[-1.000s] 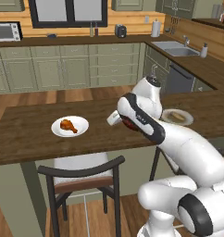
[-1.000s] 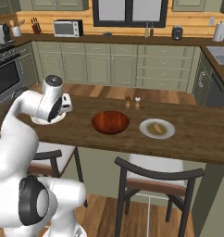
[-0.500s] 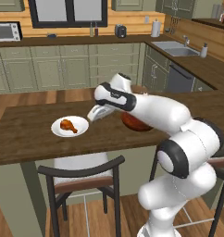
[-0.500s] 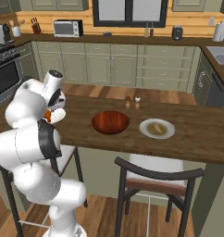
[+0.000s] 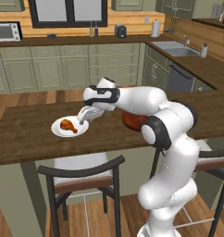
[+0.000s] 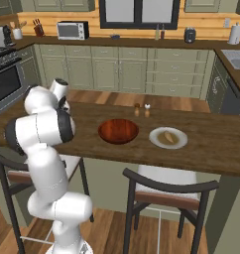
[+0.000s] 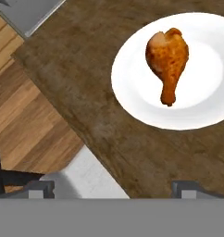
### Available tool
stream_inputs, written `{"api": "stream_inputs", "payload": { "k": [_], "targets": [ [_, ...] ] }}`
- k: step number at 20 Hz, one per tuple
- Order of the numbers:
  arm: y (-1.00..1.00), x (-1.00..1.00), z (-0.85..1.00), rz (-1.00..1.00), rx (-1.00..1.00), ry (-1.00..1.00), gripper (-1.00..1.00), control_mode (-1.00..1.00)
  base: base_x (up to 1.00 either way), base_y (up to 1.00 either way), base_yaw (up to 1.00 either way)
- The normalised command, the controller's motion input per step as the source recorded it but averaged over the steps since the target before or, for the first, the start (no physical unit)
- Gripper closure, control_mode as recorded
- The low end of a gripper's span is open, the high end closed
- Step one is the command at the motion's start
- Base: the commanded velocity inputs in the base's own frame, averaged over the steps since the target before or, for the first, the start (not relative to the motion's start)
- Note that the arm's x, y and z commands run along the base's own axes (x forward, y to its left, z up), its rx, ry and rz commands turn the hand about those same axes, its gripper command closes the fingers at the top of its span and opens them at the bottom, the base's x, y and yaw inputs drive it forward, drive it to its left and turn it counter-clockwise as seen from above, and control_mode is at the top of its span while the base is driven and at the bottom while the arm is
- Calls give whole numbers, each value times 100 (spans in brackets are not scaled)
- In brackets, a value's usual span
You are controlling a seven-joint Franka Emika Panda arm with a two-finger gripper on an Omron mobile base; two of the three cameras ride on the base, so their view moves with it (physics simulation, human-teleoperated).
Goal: Pick the chicken drumstick and sweet potato from their plates and place them in the bowl. Then put the bowl in the fridge.
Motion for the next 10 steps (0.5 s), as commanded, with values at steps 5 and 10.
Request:
{"api": "stream_inputs", "payload": {
  "k": [5, 10],
  "targets": [
    [23, 50, -44, 0, -1, 11, -100, -100, 0, 0, 0],
    [13, 60, -38, 0, -7, 4, -100, -100, 0, 0, 0]
  ]
}}
